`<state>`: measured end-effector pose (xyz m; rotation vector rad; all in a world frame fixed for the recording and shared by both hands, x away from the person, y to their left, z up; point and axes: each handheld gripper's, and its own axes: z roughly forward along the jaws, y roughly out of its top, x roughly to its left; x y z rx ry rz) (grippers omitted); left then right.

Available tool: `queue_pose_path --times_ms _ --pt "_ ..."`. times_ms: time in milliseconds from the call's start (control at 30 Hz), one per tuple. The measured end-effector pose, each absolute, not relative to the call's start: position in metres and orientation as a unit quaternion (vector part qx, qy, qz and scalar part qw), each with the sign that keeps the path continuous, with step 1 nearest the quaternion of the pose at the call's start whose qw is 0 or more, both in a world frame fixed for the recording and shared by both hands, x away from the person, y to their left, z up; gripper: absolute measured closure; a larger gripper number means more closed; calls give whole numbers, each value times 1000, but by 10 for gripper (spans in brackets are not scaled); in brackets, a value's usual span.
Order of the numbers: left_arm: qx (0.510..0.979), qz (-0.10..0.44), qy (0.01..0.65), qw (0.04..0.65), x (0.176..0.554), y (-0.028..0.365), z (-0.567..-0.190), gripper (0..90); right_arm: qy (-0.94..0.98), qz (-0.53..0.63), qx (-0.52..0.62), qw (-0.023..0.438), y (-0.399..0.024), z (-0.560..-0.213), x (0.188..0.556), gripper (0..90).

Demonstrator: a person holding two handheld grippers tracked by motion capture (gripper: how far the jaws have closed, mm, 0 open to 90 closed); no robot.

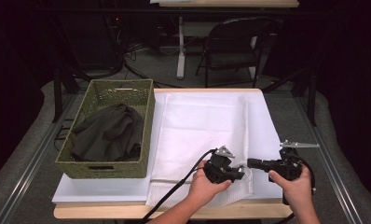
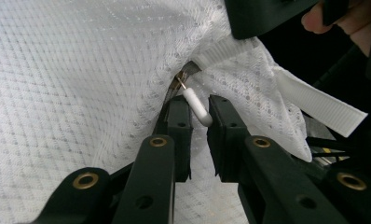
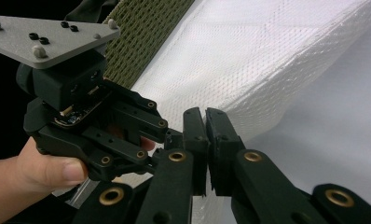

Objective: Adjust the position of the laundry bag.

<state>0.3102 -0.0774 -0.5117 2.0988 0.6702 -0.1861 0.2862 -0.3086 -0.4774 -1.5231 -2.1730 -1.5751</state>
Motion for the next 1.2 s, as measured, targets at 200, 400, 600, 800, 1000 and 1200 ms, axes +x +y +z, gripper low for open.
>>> queue_pose_path --times_ms 200,400,600,800,1000,1200 --pt "847 -77 274 448 311 -77 -513 811 -704 -508 -495 30 -309 -478 286 875" --pt "844 -79 285 447 313 -73 -513 837 -704 -508 -495 32 -308 -478 286 875" --pt "838 -80 293 454 315 -70 -511 833 -706 -508 -493 32 -307 -478 285 874" --pt "834 -86 295 458 316 -70 -511 837 -706 -507 -493 31 -306 -478 285 874" --pt "831 -78 298 464 315 -68 -508 823 -706 -506 -494 29 -307 -480 286 874" --pt "831 -82 302 460 316 -68 -510 845 -708 -503 -495 32 -306 -480 285 874"
